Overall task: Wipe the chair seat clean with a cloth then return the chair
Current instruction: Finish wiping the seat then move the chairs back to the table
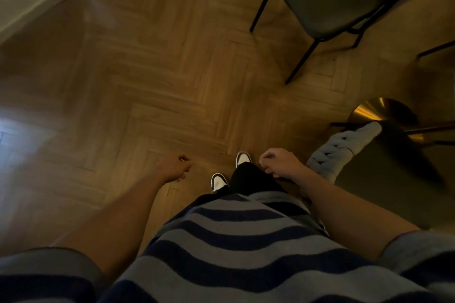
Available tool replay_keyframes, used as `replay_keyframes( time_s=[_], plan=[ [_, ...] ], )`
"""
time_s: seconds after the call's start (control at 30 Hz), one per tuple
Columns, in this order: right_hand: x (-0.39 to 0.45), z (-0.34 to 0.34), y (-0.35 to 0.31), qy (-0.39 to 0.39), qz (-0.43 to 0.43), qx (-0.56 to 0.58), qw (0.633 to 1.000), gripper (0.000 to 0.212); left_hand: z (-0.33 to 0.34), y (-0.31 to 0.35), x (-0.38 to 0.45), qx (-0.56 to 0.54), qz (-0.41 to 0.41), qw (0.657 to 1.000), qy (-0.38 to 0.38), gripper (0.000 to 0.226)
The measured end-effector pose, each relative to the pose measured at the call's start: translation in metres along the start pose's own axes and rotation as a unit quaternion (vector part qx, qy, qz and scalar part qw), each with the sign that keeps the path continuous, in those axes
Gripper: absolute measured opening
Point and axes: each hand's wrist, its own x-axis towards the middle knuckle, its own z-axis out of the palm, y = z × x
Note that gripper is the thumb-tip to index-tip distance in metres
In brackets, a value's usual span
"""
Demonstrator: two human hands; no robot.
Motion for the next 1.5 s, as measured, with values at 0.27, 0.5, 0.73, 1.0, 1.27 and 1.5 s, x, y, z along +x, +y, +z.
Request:
replay_keyframes(
  time_s=[0.27, 0.5, 0.73, 1.0, 1.27, 1.5],
  plan=[
    [0.083, -0.086, -0.087, 0.019, 0.003, 0.009, 1.000, 0.008, -0.092, 0.076, 0.069, -0.016, -0.011, 1.000, 0.016, 0.023],
    [0.154, -0.175, -0.167, 0.006, -0.014, -0.049, 0.999, 0.007, -0.174, 0.167, 0.132, -0.031, -0.039, 0.998, 0.045, 0.022],
    [0.223, -0.256, -0.250, 0.034, -0.019, -0.051, 0.998, 0.007, -0.248, 0.286, 0.213, -0.023, -0.009, 0.999, 0.024, 0.022],
    [0.304, -0.335, -0.341, 0.082, 0.018, -0.023, 0.996, 0.022, -0.343, 0.417, 0.331, 0.051, 0.024, 0.998, -0.021, 0.024],
    [0.352, -0.403, -0.421, 0.109, 0.041, 0.088, 0.989, 0.012, -0.423, 0.561, 0.417, 0.172, 0.069, 0.980, -0.073, 0.025],
    [0.394, -0.473, -0.444, 0.131, 0.047, 0.085, 0.987, 0.021, -0.444, 0.689, 0.486, 0.261, 0.100, 0.955, -0.096, 0.024]
  ],
)
